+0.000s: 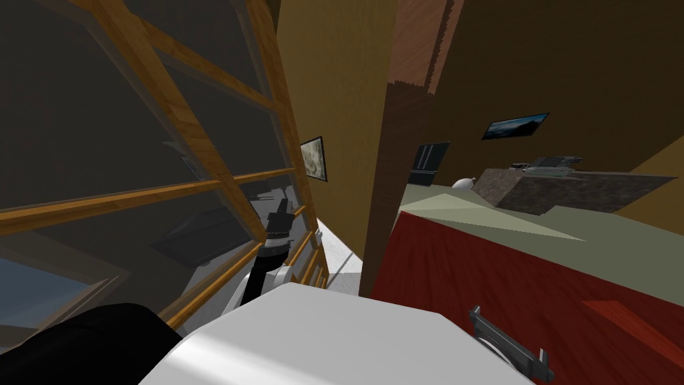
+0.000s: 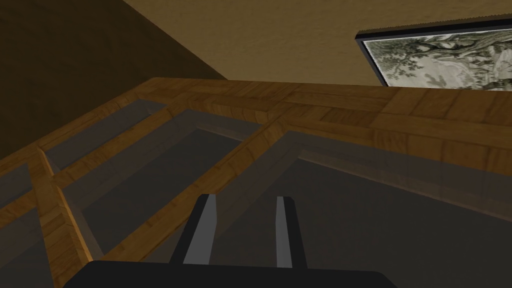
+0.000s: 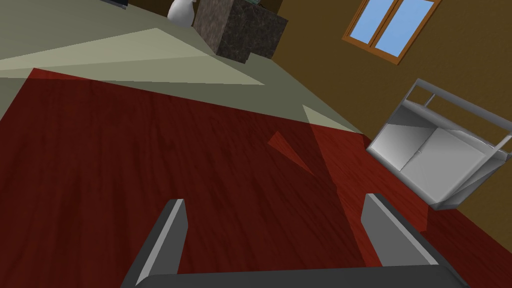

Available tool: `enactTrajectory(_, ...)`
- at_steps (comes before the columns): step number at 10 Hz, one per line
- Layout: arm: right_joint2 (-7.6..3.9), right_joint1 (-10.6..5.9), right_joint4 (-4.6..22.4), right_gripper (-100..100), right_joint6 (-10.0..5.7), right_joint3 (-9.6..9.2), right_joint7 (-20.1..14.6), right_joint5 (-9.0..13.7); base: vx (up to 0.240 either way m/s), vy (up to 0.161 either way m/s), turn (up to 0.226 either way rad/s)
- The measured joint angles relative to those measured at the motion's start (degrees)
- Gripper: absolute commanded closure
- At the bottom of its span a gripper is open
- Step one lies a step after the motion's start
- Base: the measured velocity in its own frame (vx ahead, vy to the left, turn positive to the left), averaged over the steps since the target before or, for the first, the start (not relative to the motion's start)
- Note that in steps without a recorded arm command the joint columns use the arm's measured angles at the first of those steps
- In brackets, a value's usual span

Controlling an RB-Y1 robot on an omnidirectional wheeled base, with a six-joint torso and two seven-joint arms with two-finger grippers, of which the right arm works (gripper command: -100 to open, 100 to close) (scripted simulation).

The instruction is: Push the door open

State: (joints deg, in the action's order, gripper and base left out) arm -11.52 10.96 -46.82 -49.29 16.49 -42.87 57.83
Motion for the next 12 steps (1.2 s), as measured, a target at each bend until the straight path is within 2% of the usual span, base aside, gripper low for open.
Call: enactTrajectory(12, 0.03, 0.03, -0.1, -100, -0.14, 0.04, 0.0, 0.2, 0.0, 0.008, 0.0)
